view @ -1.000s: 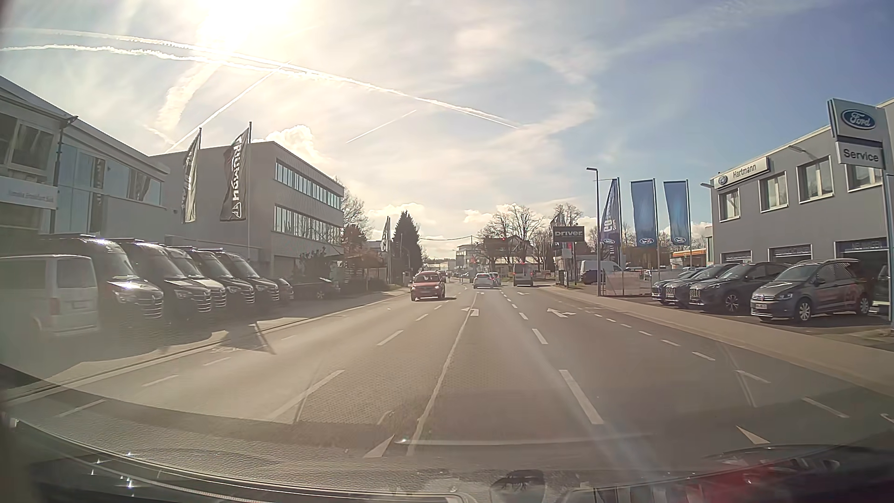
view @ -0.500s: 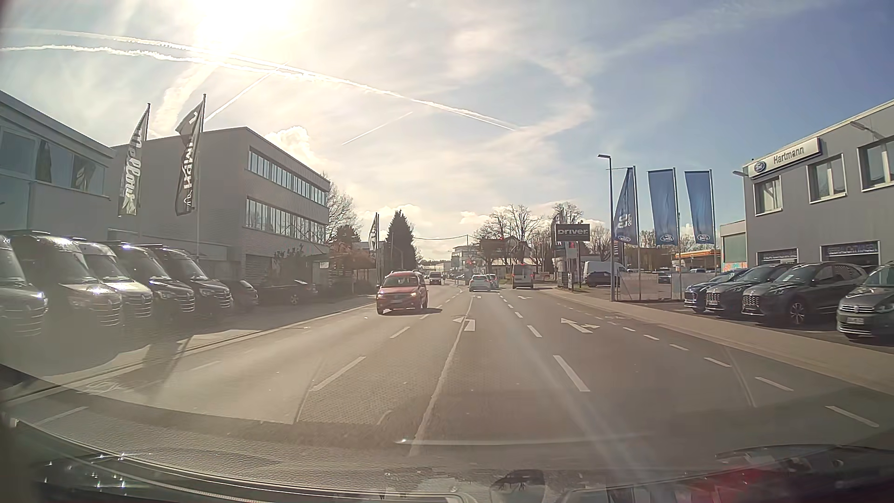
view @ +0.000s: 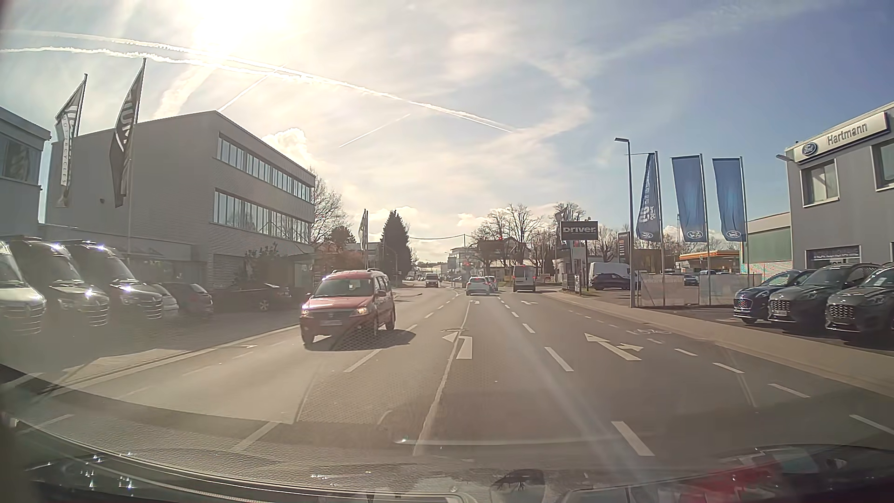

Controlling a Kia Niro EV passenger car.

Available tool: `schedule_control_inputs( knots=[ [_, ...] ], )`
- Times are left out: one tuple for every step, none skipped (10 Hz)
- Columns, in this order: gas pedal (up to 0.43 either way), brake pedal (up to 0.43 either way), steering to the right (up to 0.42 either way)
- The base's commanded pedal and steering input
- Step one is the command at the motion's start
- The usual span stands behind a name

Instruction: Follow the waypoints while adhering to traffic rules and regulations

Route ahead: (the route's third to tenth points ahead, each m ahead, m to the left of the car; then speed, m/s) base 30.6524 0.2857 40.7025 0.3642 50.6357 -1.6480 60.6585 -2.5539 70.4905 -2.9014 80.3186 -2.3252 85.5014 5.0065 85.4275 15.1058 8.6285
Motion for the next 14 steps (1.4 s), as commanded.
schedule_control_inputs(
  knots=[
    [0.067, 0.0, 0.001],
    [0.067, 0.0, 0.0],
    [0.067, 0.0, 0.0],
    [0.067, 0.0, 0.0],
    [0.067, 0.0, 0.0],
    [0.067, 0.0, 0.0],
    [0.059, 0.0, 0.0],
    [0.059, 0.0, -0.001],
    [0.047, 0.0, -0.001],
    [0.047, 0.0, -0.001],
    [0.039, 0.0, -0.002],
    [0.039, 0.0, -0.001],
    [0.028, 0.0, -0.002],
    [0.028, 0.0, -0.002]
  ],
)
